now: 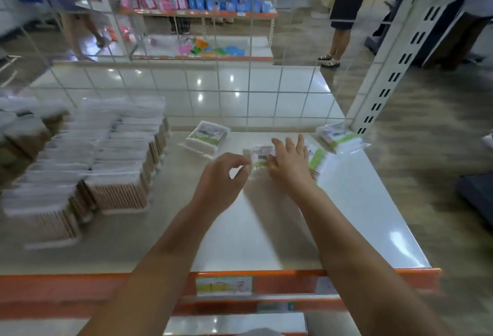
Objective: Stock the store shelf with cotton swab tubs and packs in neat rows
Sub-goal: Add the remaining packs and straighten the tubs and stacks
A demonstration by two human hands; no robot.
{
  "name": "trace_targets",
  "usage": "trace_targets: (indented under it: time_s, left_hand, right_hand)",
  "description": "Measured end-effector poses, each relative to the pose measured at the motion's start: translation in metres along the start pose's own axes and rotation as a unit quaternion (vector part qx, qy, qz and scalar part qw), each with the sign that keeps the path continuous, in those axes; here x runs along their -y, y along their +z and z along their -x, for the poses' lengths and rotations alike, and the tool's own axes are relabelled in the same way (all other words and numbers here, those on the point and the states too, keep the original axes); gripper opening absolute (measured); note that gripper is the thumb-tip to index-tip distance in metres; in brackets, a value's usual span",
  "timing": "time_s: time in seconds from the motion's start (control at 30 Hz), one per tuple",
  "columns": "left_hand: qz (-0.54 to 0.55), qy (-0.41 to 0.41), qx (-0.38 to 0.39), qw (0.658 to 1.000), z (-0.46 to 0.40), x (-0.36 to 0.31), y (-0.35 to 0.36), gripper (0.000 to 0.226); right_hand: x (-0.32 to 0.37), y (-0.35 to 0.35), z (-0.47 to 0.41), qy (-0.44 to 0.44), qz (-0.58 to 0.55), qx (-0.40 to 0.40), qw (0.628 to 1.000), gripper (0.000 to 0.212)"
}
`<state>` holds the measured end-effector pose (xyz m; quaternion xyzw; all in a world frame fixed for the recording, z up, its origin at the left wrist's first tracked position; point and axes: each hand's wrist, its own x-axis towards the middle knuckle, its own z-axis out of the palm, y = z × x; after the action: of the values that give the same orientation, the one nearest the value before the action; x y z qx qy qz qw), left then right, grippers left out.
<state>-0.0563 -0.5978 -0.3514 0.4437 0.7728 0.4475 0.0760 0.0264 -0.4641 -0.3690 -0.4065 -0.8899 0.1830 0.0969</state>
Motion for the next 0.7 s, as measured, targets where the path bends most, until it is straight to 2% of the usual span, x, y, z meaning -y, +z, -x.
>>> trace_targets:
  time_s: [0.13,0.37,0.5,0.6,0.7]
  left_hand:
    - [-0.018,0.010,-0.013,1.000,0.006,0.006,0.014,0.016]
    - [-0.058,0.000,-0.018,0.998,0.011,0.015,0.017,0.024]
    - [-0.079,0.059,-0.003,0.995,0.015,0.020,0.022,0.036]
    - [-0.064,0.053,-0.001,0.997,0.016,0.023,0.022,0.030]
    - [-0.046,0.034,-0.006,0.998,0.015,0.025,0.023,0.015]
  right_hand:
    - [-0.001,0.003,0.007,-0.020,0.033,0.011,0.999,0.045]
    - [0.004,0.005,0.012,-0.017,-0.010,0.004,1.000,0.048]
    - [0.004,-0.001,0.014,-0.033,-0.044,0.027,0.998,0.056]
    - [0.001,-0.006,0.016,-0.044,-0.109,0.045,0.992,0.056]
    - [-0.001,-0.008,0.019,-0.043,-0.168,0.009,0.985,0.054]
